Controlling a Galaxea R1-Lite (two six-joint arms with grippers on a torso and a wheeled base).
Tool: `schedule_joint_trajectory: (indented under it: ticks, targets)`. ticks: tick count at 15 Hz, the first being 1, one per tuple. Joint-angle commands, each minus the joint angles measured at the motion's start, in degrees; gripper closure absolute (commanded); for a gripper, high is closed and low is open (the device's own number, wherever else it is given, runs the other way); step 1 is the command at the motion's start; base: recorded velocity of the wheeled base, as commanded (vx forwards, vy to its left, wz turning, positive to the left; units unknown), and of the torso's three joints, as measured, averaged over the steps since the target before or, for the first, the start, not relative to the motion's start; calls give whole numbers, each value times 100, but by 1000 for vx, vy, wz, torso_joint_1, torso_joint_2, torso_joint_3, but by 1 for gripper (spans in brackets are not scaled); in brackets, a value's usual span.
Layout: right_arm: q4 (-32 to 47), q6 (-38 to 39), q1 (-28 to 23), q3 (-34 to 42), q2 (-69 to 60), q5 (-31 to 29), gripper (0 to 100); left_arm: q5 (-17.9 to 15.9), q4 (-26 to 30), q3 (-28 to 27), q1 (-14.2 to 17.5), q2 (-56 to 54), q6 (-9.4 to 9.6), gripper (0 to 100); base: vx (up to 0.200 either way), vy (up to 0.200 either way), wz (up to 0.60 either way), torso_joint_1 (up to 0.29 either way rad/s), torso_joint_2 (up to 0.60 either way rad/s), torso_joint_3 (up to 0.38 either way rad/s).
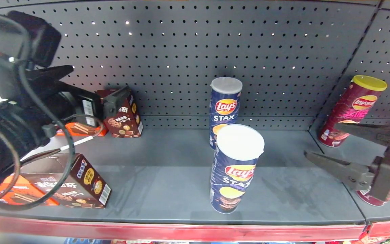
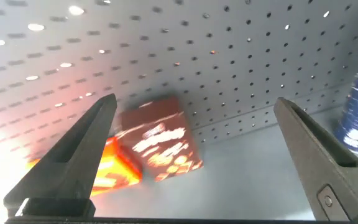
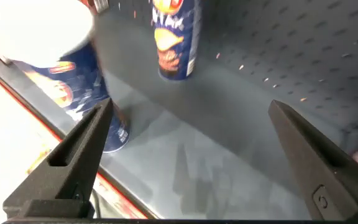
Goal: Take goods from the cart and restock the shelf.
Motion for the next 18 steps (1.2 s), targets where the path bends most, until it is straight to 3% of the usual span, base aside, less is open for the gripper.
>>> schedule_joint_trajectory:
  ticks: [1,5,9,11,13,14,15,18]
  targets:
    - [2,-14,14,553,-1255,29,0,-9,-5,1003,-98,-1482,8,0,0,0,0,0,0,0]
    - [90,-5,-12,1344,-2661,21,0,17,197,2163,-265,-3310,201,0,0,0,0,0,0,0]
    - [230,-5,-3,2355,-3654,29,0,-1,1129,2172,-282,-4488,201,0,0,0,0,0,0,0]
    - [230,-5,-12,2680,-3953,29,0,-1,1542,2251,-467,-4936,184,0,0,0,0,0,0,0]
    - [239,21,-21,3172,-4437,29,0,-27,2570,2567,-722,-5780,166,0,0,0,0,0,0,0]
    - [239,47,-21,3243,-4498,21,0,-36,2702,2655,-731,-5886,157,0,0,0,0,0,0,0]
    - [248,170,-39,3524,-4718,12,0,-45,3045,3138,-775,-6316,34,0,0,0,0,0,0,0]
    - [274,206,-65,3911,-4929,-23,0,-36,3115,4017,-740,-6685,-106,0,0,0,0,0,0,0]
